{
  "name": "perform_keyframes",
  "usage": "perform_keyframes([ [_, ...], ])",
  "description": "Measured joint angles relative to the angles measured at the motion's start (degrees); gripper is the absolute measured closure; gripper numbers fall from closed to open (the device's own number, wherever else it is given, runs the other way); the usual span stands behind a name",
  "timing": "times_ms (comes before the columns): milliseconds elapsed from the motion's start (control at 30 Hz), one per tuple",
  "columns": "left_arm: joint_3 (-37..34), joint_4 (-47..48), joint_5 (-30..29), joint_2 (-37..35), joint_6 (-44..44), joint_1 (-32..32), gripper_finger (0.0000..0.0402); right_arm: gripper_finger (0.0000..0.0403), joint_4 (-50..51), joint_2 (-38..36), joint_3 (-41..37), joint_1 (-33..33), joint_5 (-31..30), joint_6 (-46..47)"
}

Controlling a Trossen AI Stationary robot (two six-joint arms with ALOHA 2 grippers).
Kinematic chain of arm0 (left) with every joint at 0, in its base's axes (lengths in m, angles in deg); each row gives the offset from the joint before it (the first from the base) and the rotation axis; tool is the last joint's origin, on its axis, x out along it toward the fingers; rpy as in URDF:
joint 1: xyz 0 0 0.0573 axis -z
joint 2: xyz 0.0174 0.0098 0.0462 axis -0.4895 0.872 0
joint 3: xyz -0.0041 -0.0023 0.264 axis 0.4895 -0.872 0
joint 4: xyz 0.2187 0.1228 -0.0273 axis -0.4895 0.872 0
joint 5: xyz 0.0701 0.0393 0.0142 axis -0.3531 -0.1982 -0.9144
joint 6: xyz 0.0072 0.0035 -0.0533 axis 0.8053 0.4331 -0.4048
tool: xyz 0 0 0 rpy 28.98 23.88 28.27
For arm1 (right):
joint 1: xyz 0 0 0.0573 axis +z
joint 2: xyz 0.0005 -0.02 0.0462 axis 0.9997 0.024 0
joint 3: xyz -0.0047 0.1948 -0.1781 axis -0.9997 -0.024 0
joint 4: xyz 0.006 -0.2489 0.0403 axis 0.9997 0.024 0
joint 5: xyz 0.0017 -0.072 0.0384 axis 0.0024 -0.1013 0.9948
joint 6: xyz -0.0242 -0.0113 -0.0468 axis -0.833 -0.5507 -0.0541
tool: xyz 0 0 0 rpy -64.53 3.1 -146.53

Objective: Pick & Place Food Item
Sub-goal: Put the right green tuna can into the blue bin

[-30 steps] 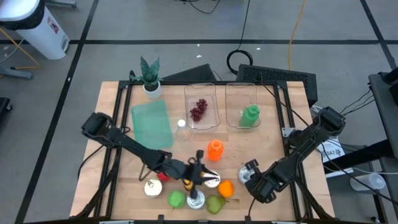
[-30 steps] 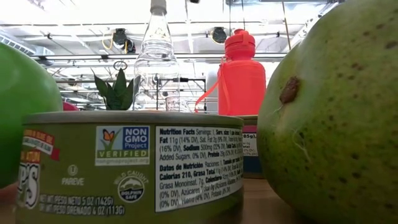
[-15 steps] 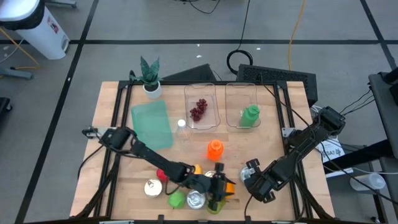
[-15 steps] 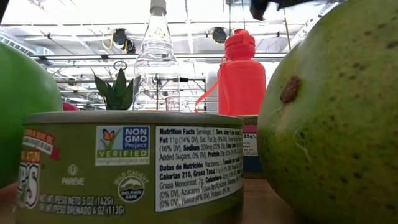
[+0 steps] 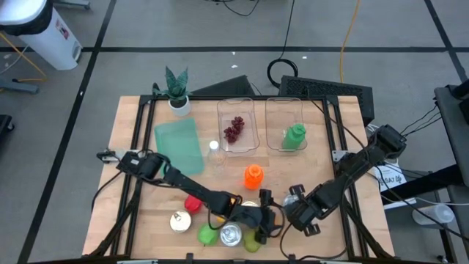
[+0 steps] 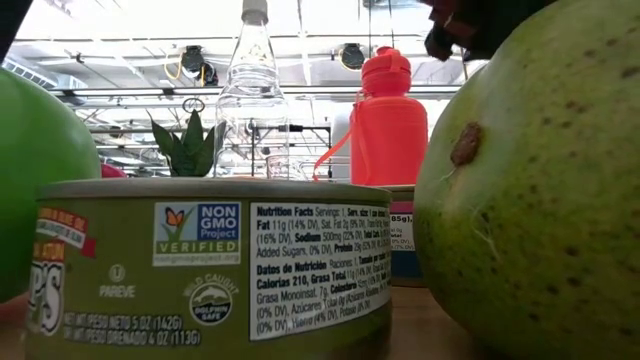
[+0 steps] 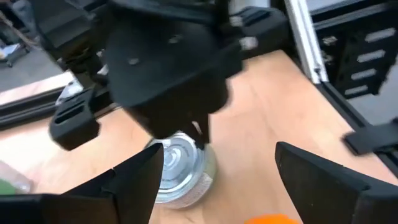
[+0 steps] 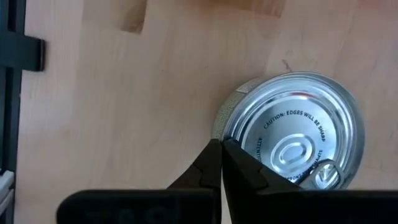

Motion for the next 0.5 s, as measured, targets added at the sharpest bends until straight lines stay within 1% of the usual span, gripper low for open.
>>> perform_keyframes([
  [167,0.0,0.6,1.8,0.0,-0.5,-1.2,0.0086,0.0403,-0.4,-1.7,0.0,-1.8,0.2,0.1],
  [300,0.0,1.4,1.9,0.0,-1.3,-1.7,0.0086,0.0403,-0.2,-4.1,0.0,-2.6,0.1,-0.1],
  [500,0.0,1.4,2.0,-0.1,0.7,-1.8,0.0089,0.0403,-0.2,-7.4,0.0,-2.7,0.0,0.0],
])
